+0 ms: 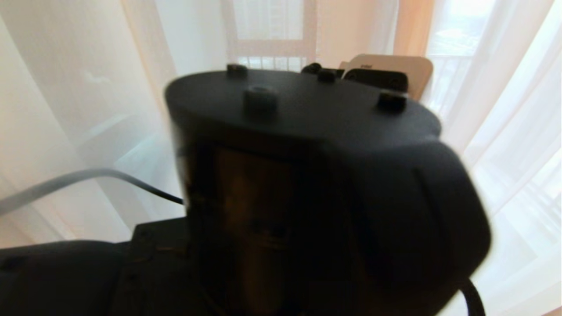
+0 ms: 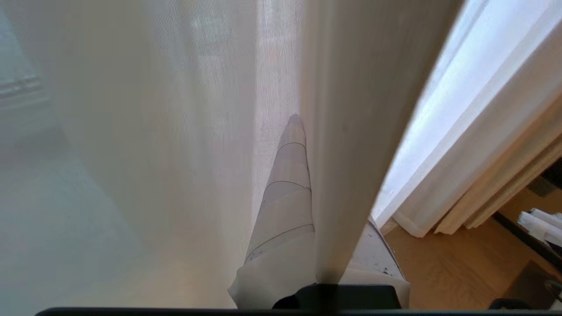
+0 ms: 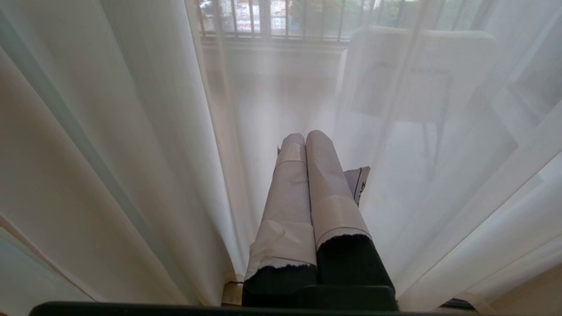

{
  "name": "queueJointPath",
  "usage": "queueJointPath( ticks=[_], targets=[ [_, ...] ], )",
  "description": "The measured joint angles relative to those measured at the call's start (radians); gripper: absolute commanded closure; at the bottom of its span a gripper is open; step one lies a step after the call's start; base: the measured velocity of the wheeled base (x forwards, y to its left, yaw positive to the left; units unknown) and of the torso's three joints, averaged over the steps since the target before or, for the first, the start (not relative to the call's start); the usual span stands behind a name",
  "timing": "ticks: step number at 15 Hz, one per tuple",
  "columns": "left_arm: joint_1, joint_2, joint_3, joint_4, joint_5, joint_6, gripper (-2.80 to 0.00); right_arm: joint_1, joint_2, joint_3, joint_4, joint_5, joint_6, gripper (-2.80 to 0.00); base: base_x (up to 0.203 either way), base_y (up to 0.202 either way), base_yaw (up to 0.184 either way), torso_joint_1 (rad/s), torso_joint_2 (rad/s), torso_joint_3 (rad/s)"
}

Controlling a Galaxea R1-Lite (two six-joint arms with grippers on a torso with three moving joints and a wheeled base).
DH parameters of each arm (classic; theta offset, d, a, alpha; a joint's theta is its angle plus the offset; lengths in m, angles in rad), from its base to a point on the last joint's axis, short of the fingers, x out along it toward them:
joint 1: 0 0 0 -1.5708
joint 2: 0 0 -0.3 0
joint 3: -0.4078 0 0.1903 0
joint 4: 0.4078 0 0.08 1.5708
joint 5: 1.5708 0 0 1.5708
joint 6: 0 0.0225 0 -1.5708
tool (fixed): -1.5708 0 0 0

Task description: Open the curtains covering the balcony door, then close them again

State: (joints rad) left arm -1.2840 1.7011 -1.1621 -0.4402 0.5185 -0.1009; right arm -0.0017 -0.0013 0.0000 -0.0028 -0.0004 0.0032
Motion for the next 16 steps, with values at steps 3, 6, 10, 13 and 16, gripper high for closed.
queueJointPath(
  ticks=[3,6,10,13,16],
  targets=[
    [-0.005,0.0,0.01,0.014,0.059,-0.001,-2.8,0.0,0.0,0.0,0.0,0.0,0.0,0.0,0.0,0.0,0.0,0.0,0.0,0.0],
    [-0.004,0.0,0.019,0.006,0.064,-0.002,-2.8,0.0,0.0,0.0,0.0,0.001,0.0,0.0,0.0,0.0,0.0,0.0,0.0,0.0],
    [0.002,-0.011,0.037,0.002,0.068,-0.001,-2.8,0.0,0.0,0.0,0.0,0.0,0.0,0.0,0.0,0.0,0.0,0.0,0.0,0.0],
    [0.022,-0.026,0.039,0.0,0.066,0.005,-2.8,0.0,0.0,0.0,0.0,0.0,0.0,0.0,0.0,0.0,0.0,0.0,0.0,0.0],
    [0.04,-0.056,0.076,-0.001,0.065,0.01,-2.8,0.0,0.0,0.0,0.0,0.0,0.0,0.0,0.0,0.0,0.0,0.0,0.0,0.0]
  ],
)
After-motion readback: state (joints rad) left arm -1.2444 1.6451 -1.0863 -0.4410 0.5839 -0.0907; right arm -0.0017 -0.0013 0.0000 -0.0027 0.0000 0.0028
